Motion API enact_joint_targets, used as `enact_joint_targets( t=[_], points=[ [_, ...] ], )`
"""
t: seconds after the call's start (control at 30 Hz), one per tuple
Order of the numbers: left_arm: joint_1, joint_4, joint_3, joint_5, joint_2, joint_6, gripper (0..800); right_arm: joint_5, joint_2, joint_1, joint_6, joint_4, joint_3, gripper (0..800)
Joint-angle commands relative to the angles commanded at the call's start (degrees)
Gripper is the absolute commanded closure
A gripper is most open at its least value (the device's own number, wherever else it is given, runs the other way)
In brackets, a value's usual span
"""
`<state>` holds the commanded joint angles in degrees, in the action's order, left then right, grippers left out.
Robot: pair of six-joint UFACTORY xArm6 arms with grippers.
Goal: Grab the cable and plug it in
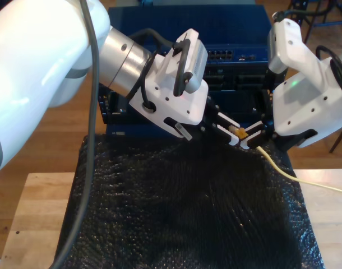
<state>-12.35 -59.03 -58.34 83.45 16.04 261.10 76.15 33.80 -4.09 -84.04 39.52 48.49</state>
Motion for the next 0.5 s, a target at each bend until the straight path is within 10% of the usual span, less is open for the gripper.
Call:
enact_joint_targets(
  t=[0.5],
  points=[
    [0.00, -0.09, 0.26, -0.09, 0.00, -0.18, 769, 0.09, 0.00, 0.00, -0.09, -0.09, 0.00, 779]
  ],
)
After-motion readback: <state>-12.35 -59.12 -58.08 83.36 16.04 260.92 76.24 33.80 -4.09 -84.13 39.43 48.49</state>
